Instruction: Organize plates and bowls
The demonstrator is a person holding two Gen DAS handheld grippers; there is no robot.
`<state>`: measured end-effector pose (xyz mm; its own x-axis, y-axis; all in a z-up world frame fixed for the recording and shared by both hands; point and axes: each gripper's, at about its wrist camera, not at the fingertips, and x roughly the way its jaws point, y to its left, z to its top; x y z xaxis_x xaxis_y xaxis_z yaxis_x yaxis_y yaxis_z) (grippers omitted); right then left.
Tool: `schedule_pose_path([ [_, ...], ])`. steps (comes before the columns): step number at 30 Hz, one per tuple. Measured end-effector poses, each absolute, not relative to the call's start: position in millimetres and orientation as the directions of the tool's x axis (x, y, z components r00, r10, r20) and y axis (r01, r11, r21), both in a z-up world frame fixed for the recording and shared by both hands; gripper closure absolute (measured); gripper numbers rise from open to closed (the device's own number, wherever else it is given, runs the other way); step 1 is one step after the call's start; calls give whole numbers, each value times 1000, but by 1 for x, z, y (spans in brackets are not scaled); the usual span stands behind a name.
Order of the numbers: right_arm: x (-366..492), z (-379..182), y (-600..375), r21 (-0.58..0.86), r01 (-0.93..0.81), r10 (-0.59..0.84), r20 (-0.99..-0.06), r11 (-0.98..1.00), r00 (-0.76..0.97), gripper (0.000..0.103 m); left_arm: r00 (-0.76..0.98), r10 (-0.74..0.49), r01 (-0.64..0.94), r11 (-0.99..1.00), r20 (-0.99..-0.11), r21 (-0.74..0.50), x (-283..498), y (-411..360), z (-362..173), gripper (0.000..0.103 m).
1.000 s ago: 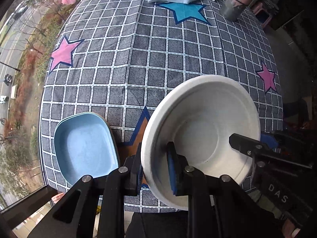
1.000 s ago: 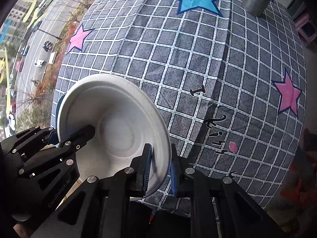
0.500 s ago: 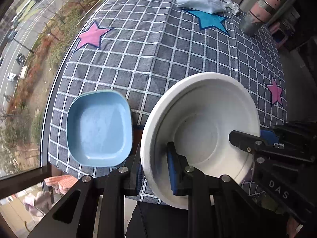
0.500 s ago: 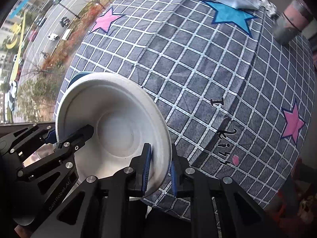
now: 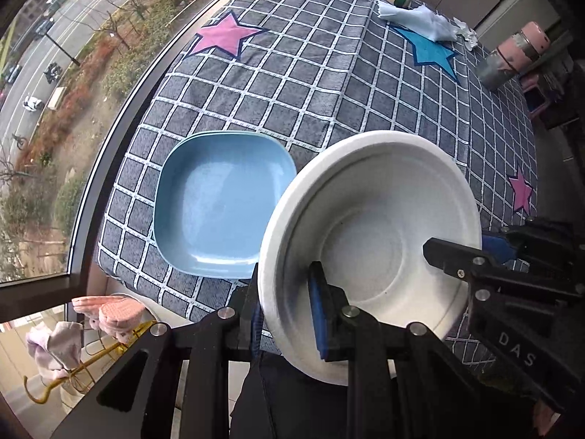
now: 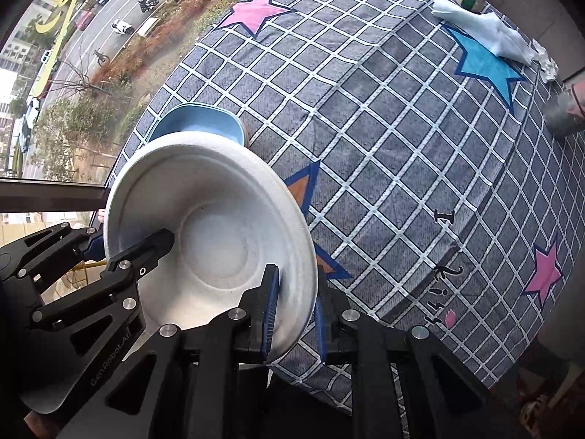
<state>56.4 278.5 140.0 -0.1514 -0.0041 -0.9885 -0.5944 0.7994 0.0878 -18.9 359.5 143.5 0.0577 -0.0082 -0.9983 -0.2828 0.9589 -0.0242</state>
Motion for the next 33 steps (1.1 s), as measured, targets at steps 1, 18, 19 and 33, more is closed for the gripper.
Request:
schedule_pose_path([
  [1, 55, 139, 282, 86, -600, -9, -988, 796, -153, 84, 56, -10, -286, 958, -998, -25, -20, 362, 143, 79],
  [18, 59, 98, 368, 64, -627, -50, -985, 776, -163, 84, 13, -10, -376, 926, -1000, -14, -23, 441, 119, 79],
  [19, 61, 96, 372, 62, -625, -51, -986, 778, -162, 84, 12, -12, -376, 927, -1000, -16, -21, 444, 118, 79],
  [33, 64, 75, 390, 43, -569, -72, -982, 821, -177, 84, -2, -37, -326, 945, -999, -35, -8, 467, 103, 78],
])
